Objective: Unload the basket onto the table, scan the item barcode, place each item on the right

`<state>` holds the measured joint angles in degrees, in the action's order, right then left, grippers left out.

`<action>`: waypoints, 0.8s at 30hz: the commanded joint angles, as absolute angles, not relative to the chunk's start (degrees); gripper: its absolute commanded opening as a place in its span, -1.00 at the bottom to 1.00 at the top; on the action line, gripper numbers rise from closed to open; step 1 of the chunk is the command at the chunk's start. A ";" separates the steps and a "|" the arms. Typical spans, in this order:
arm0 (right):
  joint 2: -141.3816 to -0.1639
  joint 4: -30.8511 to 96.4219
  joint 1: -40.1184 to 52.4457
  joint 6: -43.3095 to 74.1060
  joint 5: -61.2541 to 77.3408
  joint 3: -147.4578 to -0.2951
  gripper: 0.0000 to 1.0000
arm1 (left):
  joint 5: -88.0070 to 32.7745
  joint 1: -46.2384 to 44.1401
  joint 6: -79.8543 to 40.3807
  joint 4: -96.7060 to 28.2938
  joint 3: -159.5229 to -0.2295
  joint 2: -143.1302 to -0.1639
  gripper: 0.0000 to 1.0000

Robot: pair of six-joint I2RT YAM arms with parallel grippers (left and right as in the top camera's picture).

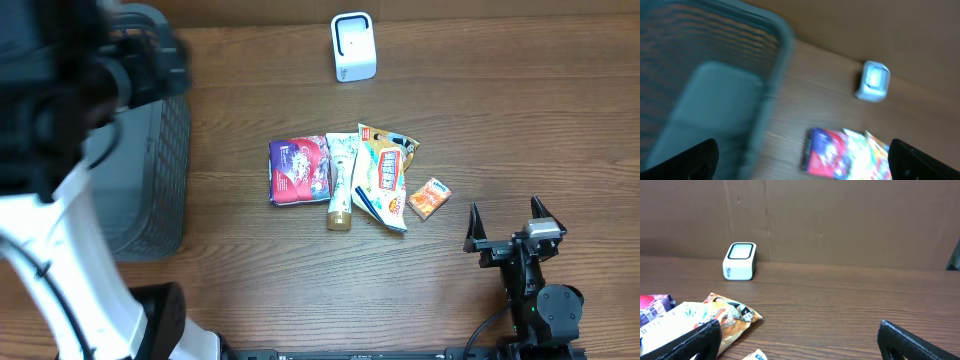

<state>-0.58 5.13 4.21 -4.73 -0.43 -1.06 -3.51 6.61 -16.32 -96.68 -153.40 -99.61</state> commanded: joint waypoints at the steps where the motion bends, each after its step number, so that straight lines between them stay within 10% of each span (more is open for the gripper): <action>1: -0.16 4.73 4.10 -4.95 -0.80 -0.45 1.00 | -1.74 17.76 -15.88 -96.82 -152.64 -98.87 1.00; 19: -0.16 4.75 4.10 -4.95 -0.80 -0.45 1.00 | -1.74 29.61 -15.88 -96.66 -131.20 -99.09 0.99; 24: -0.16 4.75 4.10 -4.95 -0.80 -0.45 1.00 | -23.07 29.54 -3.20 -95.98 -131.41 -96.29 0.99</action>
<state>-0.58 5.13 4.21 -4.75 -0.45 -1.06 -7.42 29.67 -12.88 -96.64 -131.44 -99.29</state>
